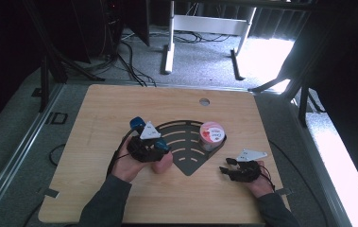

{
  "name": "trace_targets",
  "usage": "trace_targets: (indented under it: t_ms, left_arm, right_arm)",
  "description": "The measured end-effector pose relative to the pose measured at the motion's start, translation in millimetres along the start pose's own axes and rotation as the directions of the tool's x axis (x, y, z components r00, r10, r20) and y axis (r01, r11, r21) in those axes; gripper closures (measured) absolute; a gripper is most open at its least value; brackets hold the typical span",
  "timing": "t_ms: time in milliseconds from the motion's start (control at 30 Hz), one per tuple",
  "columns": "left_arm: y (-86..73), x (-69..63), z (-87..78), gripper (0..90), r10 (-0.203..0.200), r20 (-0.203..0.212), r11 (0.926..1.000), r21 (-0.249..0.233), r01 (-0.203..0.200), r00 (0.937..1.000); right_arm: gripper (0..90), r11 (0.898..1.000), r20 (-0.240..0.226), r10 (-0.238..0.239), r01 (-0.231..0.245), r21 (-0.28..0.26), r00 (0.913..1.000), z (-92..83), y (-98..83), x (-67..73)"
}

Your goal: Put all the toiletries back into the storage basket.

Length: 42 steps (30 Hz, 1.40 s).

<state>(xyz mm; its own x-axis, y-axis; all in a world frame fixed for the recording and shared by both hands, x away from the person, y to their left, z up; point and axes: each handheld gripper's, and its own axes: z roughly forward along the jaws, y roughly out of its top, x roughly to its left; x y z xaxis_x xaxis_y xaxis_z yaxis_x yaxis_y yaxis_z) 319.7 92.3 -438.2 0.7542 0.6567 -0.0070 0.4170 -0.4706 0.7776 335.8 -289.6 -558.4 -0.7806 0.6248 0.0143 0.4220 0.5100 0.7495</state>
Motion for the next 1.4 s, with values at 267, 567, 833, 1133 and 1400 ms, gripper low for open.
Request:
trace_targets:
  t_ms: [267,567,833,1133,1400]
  left_arm:
    - [8.7,-2.6,-1.3,52.8,0.017,0.002,0.9999,0.001,-0.017,0.9999]
    - [17.4,-2.5,-0.7,52.8,0.02,0.007,0.9998,-0.005,-0.02,0.9998]
    - [25.5,-1.2,1.6,52.9,0.019,0.01,0.9998,-0.006,-0.019,0.9998]
    - [31.9,1.1,6.8,52.9,0.012,0.003,0.9999,-0.007,-0.012,0.9999]
    - [36.3,1.5,14.1,52.8,0.007,0.004,1.0,-0.006,-0.007,1.0]
  right_arm:
    - [48.3,1.0,-0.001,-0.001,0.001,0.0,1.0,0.1,0.1,-0.2]
    - [48.3,1.0,-0.002,0.0,0.0,0.0,1.0,0.1,0.1,-0.3]
    - [48.4,1.0,-0.003,0.003,-0.003,0.0,1.0,0.0,0.2,-0.3]
    - [48.3,1.0,-0.002,0.002,-0.002,-0.001,1.0,0.1,0.1,-0.4]
    - [48.3,1.0,-0.002,0.001,-0.001,-0.003,1.0,0.2,0.2,-0.6]
